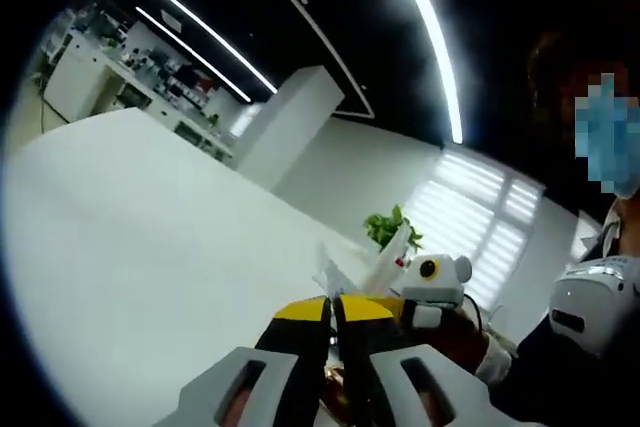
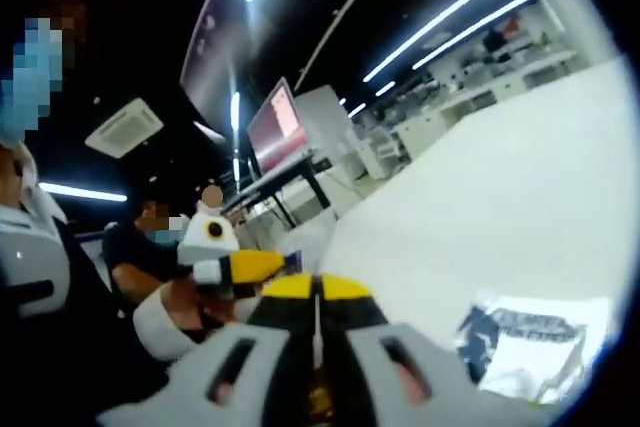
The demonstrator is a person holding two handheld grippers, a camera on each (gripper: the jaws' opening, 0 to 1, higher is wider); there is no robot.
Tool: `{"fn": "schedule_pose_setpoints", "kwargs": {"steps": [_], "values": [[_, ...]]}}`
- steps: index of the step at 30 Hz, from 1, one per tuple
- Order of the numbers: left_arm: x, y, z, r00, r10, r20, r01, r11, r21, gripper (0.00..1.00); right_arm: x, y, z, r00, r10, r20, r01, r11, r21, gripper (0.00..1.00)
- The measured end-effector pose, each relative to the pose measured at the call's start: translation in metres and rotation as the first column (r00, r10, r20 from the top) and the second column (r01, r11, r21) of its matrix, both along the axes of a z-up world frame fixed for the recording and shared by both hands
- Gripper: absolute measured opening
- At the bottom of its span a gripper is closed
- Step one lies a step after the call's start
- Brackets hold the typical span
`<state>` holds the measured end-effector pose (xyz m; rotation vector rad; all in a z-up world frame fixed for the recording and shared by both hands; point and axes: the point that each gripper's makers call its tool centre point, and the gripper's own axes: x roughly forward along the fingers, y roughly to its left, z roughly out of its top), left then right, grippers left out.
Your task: Arrange the skincare products in the storage area until every visible bottle or jar stands upright without overlapping.
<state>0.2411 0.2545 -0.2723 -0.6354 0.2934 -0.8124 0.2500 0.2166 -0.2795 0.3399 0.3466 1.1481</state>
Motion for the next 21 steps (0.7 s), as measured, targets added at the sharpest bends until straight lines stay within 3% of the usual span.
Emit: {"fn": "schedule_pose_setpoints", "kwargs": {"steps": [11, 15, 21], "values": [[0.012, -0.014, -0.004, 0.999, -0.04, -0.006, 0.04, 0.999, 0.024, 0.0, -0.003, -0.01, -0.016, 0.999, 0.01, 0.042, -0.005, 0.992, -0.13, 0.04], [0.012, -0.015, -0.005, 0.996, -0.075, -0.054, 0.074, 0.997, -0.021, 0.0, -0.002, -0.013, -0.023, 0.999, 0.008, 0.045, 0.0, 0.986, -0.165, 0.22], [0.0, -0.025, -0.009, 0.978, -0.17, -0.124, 0.165, 0.985, -0.048, 0.0, 0.002, -0.019, -0.021, 0.997, -0.023, 0.073, 0.034, 0.987, -0.157, 0.25]]}}
